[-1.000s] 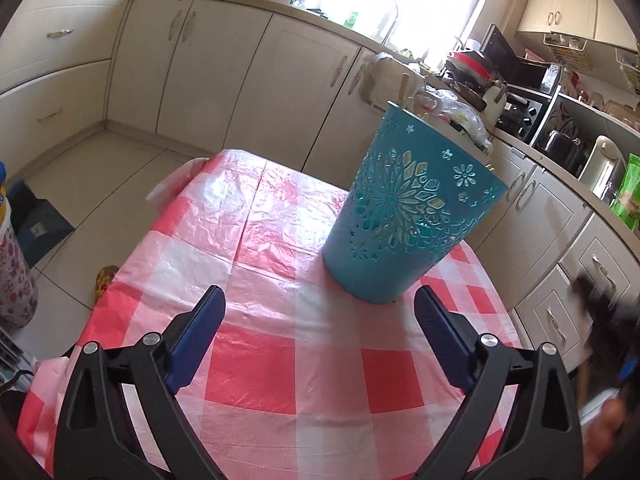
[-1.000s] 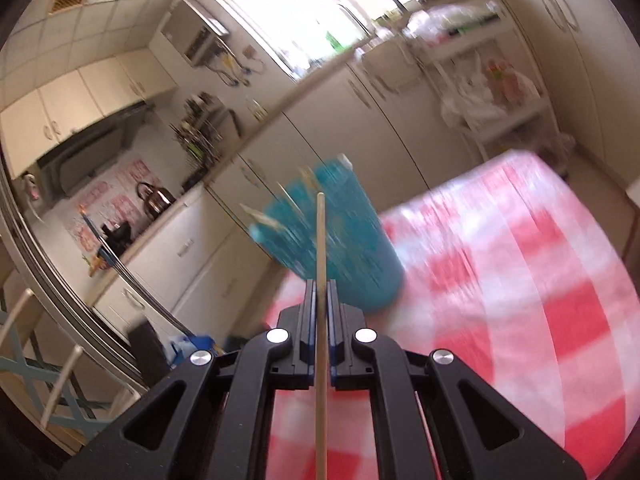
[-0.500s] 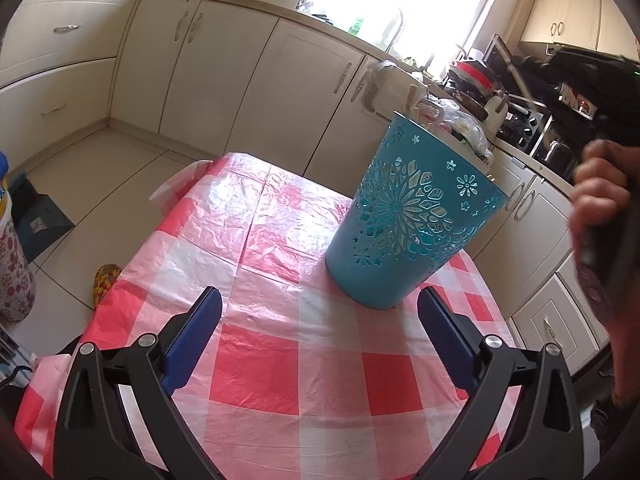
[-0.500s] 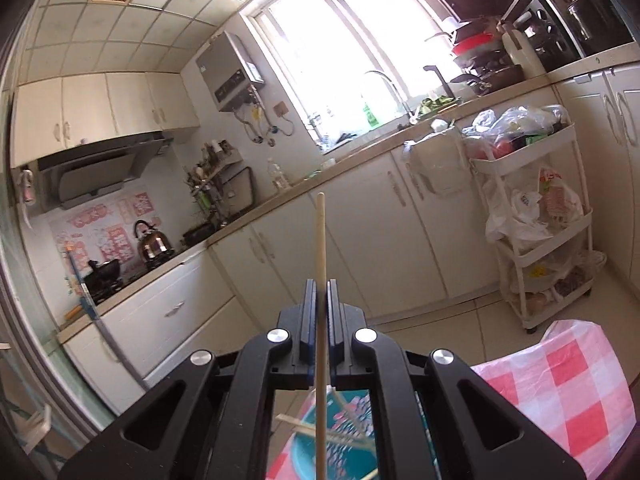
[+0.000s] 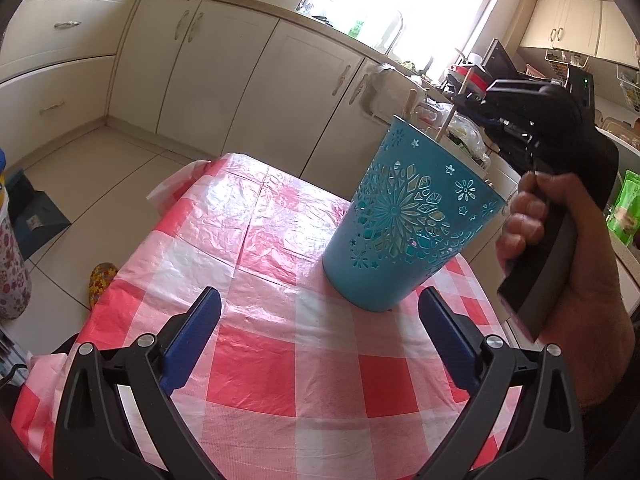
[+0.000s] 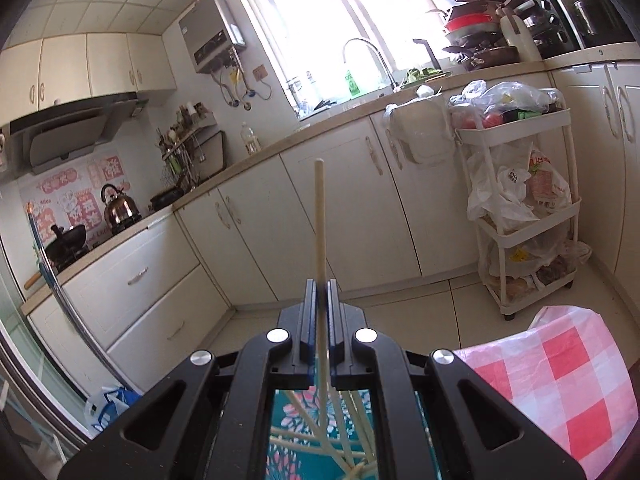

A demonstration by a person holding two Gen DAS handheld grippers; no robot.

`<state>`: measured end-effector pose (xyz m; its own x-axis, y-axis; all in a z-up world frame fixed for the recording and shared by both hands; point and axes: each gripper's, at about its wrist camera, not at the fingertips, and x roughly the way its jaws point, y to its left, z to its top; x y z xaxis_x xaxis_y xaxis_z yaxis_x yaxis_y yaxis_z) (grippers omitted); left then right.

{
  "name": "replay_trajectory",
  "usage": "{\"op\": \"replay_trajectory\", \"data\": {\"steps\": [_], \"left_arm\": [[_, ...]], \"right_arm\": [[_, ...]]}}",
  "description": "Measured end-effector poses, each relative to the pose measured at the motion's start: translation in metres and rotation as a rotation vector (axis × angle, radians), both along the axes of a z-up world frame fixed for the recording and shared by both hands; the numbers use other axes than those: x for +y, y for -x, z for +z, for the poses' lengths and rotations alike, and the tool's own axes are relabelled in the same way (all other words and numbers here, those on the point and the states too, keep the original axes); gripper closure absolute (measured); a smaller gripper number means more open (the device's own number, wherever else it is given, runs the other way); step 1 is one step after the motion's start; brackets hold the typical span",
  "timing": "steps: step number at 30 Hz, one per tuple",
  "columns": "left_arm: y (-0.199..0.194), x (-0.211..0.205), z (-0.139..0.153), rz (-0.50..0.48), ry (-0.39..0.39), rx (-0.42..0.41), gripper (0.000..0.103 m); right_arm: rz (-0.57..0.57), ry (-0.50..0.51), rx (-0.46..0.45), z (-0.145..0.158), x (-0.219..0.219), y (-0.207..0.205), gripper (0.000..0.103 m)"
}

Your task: Organize utensils

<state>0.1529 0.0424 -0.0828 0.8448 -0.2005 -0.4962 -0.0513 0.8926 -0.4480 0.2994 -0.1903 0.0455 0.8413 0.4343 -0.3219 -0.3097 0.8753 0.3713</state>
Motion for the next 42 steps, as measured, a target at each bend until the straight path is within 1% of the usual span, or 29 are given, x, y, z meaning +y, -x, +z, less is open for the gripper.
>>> {"op": "replay_trajectory", "data": {"steps": [3, 6, 9, 11, 12, 14, 17, 19, 24, 26, 27, 29, 31, 37, 42], "left_arm": [[0.0, 0.001, 0.0, 0.003, 0.001, 0.001, 0.008], [-0.001, 0.001, 0.0, 0.007, 0.0, 0.005, 0.008], [-0.002, 0.002, 0.0, 0.014, -0.003, 0.01, 0.008], [-0.003, 0.002, -0.001, 0.021, -0.007, 0.016, 0.008], [-0.003, 0.002, -0.001, 0.025, -0.008, 0.018, 0.008], [-0.003, 0.002, -0.001, 0.032, -0.014, 0.024, 0.008], [-0.004, 0.001, -0.001, 0.047, -0.024, 0.034, 0.008], [-0.004, 0.001, -0.002, 0.062, -0.034, 0.044, 0.008], [-0.006, -0.001, -0.003, 0.096, -0.058, 0.082, 0.008], [-0.006, -0.004, -0.003, 0.087, -0.081, 0.111, 0.008], [-0.004, -0.007, -0.003, 0.078, -0.101, 0.122, 0.008], [0.005, -0.011, 0.0, 0.081, -0.139, 0.127, 0.008], [0.016, -0.014, 0.001, 0.1, -0.17, 0.14, 0.008], [0.048, -0.019, 0.006, 0.125, -0.268, 0.167, 0.008], [0.08, -0.017, 0.018, 0.132, -0.276, 0.178, 0.008]], "right_arm": [[0.02, 0.026, 0.026, -0.008, 0.002, 0.004, 0.096], [0.029, 0.036, 0.052, -0.013, 0.0, 0.011, 0.086], [0.03, 0.028, 0.063, -0.014, -0.007, 0.027, 0.074], [0.023, 0.024, 0.057, -0.013, -0.015, 0.047, 0.057], [0.019, 0.027, 0.054, -0.012, -0.017, 0.056, 0.055], [0.013, 0.047, 0.052, -0.014, -0.022, 0.078, 0.043], [-0.011, 0.098, 0.085, -0.026, -0.031, 0.112, 0.034], [-0.026, 0.12, 0.138, -0.04, -0.037, 0.132, 0.029], [-0.082, 0.144, 0.288, -0.081, -0.057, 0.168, 0.026], [-0.102, 0.143, 0.339, -0.09, -0.063, 0.181, 0.02], [-0.106, 0.14, 0.359, -0.094, -0.065, 0.189, 0.019], [-0.104, 0.143, 0.365, -0.098, -0.066, 0.203, 0.014], [-0.099, 0.154, 0.367, -0.099, -0.066, 0.217, 0.012], [-0.083, 0.152, 0.398, -0.104, -0.065, 0.246, 0.012], [-0.08, 0.166, 0.415, -0.101, -0.065, 0.271, 0.011]]}}
